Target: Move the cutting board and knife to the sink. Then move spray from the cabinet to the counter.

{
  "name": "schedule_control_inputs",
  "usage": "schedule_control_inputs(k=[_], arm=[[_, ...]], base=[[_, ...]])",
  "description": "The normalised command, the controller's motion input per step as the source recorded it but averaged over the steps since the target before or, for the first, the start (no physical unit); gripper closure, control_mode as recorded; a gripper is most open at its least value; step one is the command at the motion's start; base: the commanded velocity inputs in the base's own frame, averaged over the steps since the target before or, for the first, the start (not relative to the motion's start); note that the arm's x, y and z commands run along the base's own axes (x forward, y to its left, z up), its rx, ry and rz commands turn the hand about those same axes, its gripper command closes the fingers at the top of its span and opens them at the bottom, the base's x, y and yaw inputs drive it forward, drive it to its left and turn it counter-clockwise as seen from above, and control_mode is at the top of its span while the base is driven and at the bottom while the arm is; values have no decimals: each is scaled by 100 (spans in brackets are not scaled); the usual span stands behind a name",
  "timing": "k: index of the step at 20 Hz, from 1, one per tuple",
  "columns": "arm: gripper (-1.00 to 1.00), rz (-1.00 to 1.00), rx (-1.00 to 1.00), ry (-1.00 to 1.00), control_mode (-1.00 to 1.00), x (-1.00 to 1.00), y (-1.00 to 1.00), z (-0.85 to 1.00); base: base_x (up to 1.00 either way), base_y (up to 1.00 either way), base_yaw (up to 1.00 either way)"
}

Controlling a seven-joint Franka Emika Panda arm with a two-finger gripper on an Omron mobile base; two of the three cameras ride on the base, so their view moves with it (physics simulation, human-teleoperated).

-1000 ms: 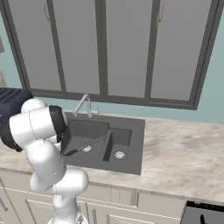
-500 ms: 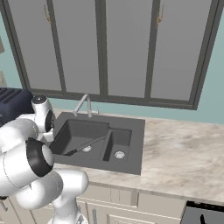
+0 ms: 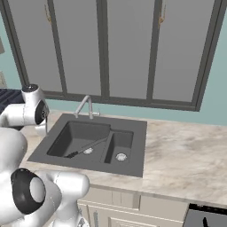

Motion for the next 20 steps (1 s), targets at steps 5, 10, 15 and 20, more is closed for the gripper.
schedule_control_inputs(k=[5,10,15,20], arm=[[-100,10,-1,2,-100,-58,-4,36],[-100,26,-6,0,-100,-47,-21,15],[-100,40,-9,0,-100,-51,-38,2],[-100,47,-11,0,-100,-63,-30,11]], base=[[0,0,0],[0,0,0],[0,0,0],[0,0,0]])
